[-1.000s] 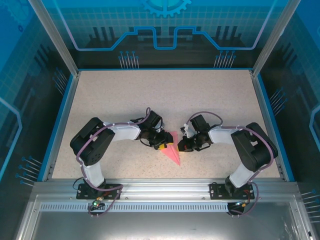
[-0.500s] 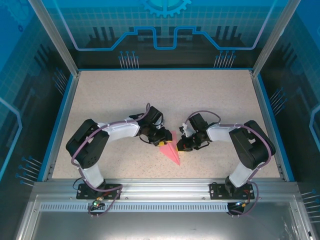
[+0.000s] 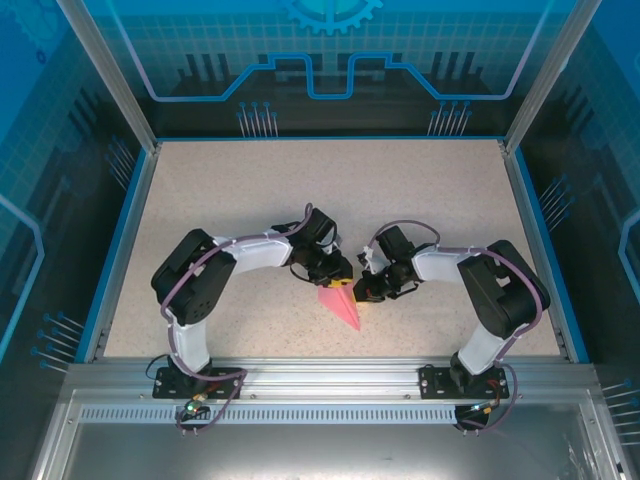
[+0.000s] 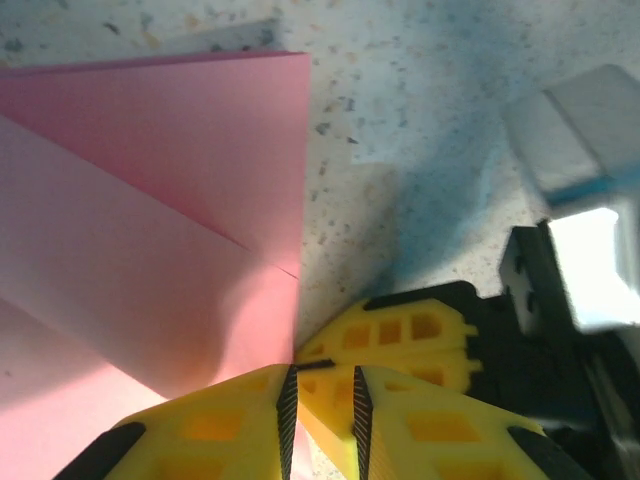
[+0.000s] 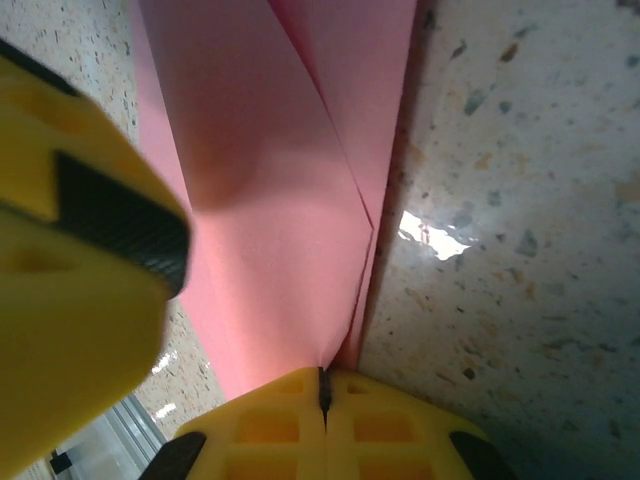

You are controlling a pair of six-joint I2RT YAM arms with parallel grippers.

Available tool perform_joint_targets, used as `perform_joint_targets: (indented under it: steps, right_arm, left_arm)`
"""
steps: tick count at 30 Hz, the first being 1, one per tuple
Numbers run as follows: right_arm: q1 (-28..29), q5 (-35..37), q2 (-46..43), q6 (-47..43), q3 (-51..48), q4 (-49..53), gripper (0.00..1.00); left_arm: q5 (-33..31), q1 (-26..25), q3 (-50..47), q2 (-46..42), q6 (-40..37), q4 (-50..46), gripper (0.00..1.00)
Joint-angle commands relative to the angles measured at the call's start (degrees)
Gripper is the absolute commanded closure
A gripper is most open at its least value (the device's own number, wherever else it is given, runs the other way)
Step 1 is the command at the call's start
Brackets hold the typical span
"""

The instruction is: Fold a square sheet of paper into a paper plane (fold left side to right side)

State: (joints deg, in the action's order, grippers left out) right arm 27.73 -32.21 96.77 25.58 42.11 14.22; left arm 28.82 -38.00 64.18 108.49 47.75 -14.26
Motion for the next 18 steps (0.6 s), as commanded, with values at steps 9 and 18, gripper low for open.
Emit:
perform_joint_targets:
  steps: [9,18]
  right_arm:
    - [0.8,4.9,1.6,-2.0,0.3,5.7,1.00]
    - [0.8,4.8,0.9,-2.3,0.2,5.6,1.00]
  left_arm:
    - [-1.8,-0.2,-0.4,3.4,-2.2,-1.4,0.76]
    - [-4.2,-0.3,-3.5,4.0,-2.7,-1.8,0.76]
